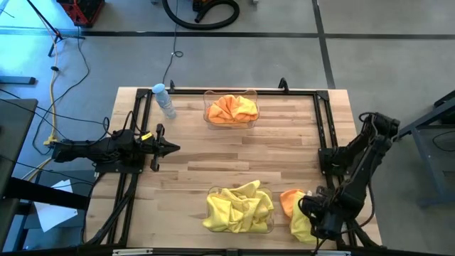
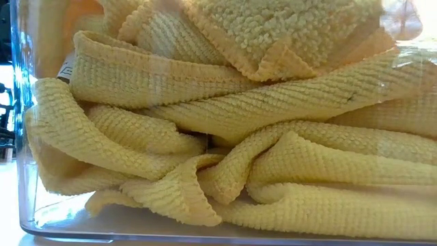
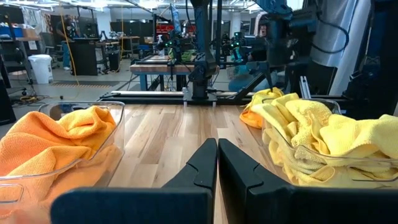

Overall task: Sort microfiber towel by color & place in baskets
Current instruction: Put the yellow microfiber towel into the bottom transparent bin

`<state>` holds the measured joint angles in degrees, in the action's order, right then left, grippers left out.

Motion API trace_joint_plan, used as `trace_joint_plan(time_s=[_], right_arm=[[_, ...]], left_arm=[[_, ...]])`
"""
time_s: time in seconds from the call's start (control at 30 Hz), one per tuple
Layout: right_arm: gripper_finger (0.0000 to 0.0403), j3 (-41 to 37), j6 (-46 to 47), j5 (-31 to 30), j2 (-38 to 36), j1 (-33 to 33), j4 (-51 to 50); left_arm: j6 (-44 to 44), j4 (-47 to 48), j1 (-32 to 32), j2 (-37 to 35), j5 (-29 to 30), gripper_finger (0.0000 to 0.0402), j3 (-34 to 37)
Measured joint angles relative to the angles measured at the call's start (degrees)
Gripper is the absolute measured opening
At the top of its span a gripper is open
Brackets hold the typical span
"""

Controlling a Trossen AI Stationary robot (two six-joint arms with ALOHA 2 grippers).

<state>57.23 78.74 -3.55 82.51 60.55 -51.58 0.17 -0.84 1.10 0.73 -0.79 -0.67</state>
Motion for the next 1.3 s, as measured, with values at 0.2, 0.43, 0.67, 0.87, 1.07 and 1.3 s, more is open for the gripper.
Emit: trace_joint_plan(time_s=[0.2, 0.43, 0.67, 0.87, 1.07, 1.3], right_arm=[[0.0125, 0.0, -0.7, 5.9, 4.4, 0.0, 0.6], [0.0017, 2.6, 4.0, 2.7, 4.3, 0.0, 2.6], [0.0005, 14.6, 4.9, -18.8, 4.3, 0.0, -1.2], [0.0003, 27.9, -1.2, -41.9, 4.2, 0.0, -5.9], [0.0002, 38.9, -20.9, -61.9, 4.2, -0.2, -1.5], [0.0001, 45.6, -47.1, -66.9, 4.2, -2.6, 16.1]], left_arm=[[0.0, 0.0, 0.0, 0.0, 0.0, 0.0003, 0.0], [0.0, 0.0, 0.0, 0.0, 0.0, 0.0003, 0.0], [0.0, 0.0, 0.0, 0.0, 0.0, 0.0003, 0.0], [0.0, 0.0, 0.0, 0.0, 0.0, 0.0003, 0.0], [0.0, 0.0, 0.0, 0.0, 0.0, 0.0003, 0.0], [0.0, 0.0, 0.0, 0.0, 0.0, 0.0003, 0.0]])
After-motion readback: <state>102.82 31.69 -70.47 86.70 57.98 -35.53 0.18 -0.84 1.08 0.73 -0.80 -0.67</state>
